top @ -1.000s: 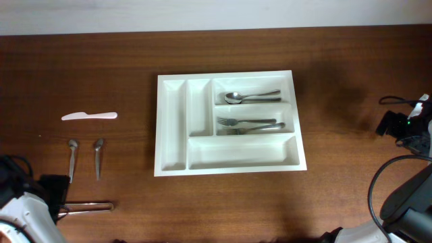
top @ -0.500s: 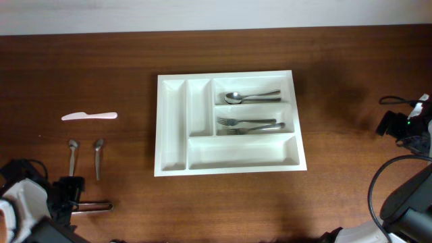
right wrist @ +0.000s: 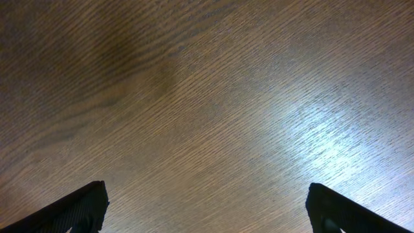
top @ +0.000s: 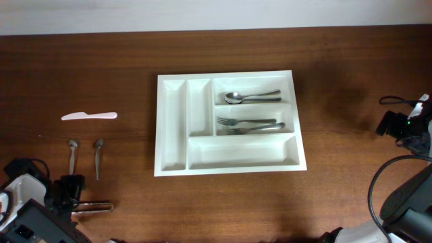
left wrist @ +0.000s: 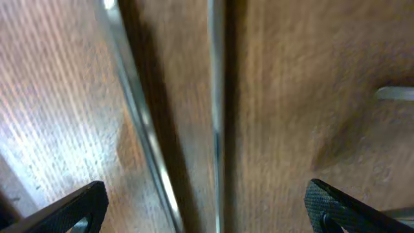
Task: Pack container
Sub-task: 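Grasp the long silver utensil with the left gripper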
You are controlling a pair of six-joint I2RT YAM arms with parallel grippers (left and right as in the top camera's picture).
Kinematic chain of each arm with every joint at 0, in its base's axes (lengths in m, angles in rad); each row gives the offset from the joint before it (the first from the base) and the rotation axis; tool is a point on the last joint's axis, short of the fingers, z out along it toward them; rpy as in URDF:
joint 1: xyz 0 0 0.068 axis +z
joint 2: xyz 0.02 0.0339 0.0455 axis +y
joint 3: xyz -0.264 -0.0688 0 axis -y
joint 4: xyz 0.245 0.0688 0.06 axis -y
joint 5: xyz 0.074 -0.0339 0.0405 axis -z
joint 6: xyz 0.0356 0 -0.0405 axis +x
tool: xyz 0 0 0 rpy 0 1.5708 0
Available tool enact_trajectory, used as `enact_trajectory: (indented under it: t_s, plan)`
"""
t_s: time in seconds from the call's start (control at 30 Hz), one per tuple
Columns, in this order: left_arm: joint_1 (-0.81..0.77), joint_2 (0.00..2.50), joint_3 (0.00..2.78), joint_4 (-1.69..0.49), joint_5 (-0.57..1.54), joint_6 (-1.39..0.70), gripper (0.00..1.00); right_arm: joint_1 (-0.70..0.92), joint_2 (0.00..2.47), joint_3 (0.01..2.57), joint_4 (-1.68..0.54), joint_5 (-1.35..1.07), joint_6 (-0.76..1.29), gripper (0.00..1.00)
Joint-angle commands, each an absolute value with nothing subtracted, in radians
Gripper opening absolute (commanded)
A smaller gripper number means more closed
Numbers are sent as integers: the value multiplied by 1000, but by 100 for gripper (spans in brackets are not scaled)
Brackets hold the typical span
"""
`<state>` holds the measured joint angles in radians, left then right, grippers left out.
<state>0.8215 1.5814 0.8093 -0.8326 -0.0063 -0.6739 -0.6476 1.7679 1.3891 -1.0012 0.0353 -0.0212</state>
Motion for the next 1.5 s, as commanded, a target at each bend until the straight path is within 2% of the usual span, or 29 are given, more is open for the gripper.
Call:
enact_trajectory:
  t_s: [0.0,1.07,1.1,1.13,1.17,1.2,1.27,1.4,1.47]
  plan:
    - [828,1586,803,-815,-8,-631,99,-648,1753,1391,-1001,30,-10,99]
    - [828,1586,743,-778,-45,-635,99,-648,1753,1391,-1001,30,-10,99]
    - [828,1586,742,-778,-45,-635,94,-648,1753,1391,-1001,30,-10,99]
    - [828,1586,741,-778,-45,-635,78,-648,1753,1391,-1001,30,-10,99]
    - [828,1586,741,-778,-45,-635,70,-648,1753,1391,-1001,30,-10,99]
    - [828,1586,741,-778,-45,-635,57,-648,1753,1391,-1001,30,-10,99]
    - [828,1586,741,-778,-45,-635,44,-648,1753,1391,-1001,30,-10,99]
    - [828,1586,741,-780,-44,-635,24,-648,1753,1391,-1001,30,-10,99]
    - [828,1586,741,-787,-44,-635,17,-648,1753,1391,-1001,30,-10,99]
